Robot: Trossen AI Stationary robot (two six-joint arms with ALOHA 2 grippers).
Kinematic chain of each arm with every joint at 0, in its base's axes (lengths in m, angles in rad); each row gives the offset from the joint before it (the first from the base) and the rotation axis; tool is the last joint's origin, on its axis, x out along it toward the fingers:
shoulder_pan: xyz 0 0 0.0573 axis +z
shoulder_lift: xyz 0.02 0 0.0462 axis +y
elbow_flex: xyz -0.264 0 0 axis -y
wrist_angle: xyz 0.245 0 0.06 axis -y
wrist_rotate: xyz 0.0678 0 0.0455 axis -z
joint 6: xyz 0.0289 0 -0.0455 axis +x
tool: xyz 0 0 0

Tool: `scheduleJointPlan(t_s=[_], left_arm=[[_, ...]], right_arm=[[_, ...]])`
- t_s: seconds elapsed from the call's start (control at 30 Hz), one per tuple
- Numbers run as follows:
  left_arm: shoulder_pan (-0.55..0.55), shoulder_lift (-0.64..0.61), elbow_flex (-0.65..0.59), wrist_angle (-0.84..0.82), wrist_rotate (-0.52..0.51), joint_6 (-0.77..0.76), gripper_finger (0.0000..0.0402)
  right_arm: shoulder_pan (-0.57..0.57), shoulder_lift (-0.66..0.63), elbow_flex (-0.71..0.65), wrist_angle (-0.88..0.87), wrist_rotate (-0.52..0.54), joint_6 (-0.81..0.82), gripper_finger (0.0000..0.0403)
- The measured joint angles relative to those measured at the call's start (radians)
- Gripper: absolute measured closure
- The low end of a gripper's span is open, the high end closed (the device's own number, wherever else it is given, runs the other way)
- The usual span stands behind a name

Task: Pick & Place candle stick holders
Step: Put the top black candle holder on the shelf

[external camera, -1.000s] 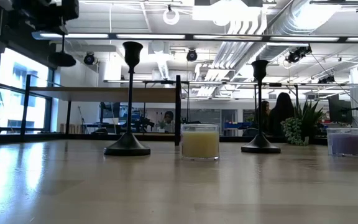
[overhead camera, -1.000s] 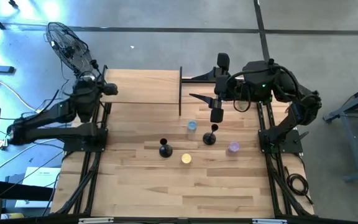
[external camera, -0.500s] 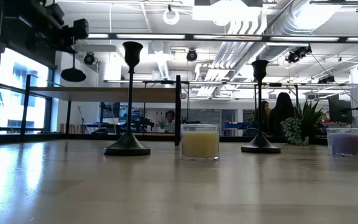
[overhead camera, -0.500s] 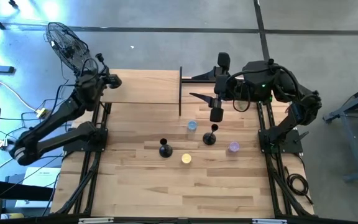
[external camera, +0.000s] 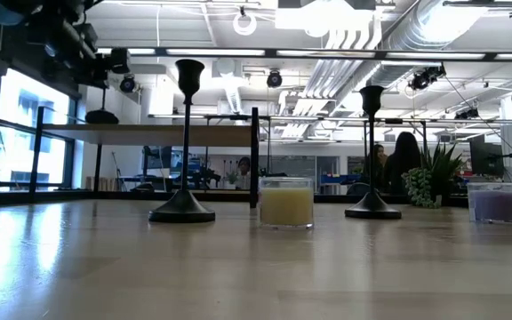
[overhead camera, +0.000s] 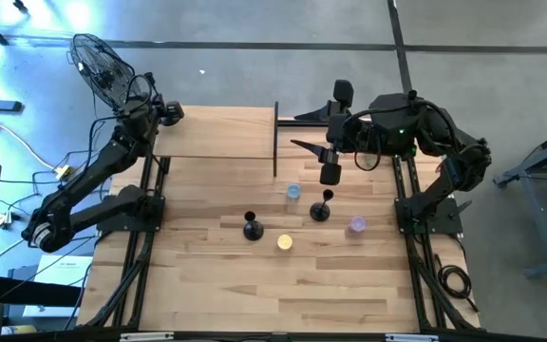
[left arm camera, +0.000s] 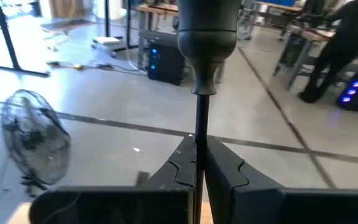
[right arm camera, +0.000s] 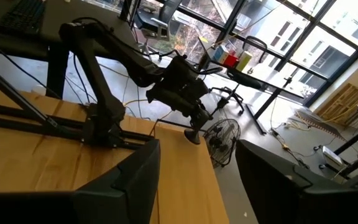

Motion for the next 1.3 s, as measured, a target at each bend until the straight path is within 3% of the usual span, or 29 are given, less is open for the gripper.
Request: scheduleJointPlan(t_s=[0.57, 1.17, 1.3], left_arm=[[-0.005, 0.0, -0.002, -0.019, 0.004, -0.015, 0.0396], [-0.066, -0.003, -0.108, 0.061, -0.017, -0.012, 0.0396], [-0.066, -0.006, -0.112, 0.061, -0.007, -0.026, 0.0378]], right_arm=[[-0.04, 0.0, 0.0, 0.0, -0.013, 0.002, 0.0199], [-0.04, 0.0, 0.0, 0.001, -0.012, 0.002, 0.0199], [-0.04, 0.0, 0.0, 0.001, -0.013, 0.002, 0.0199]])
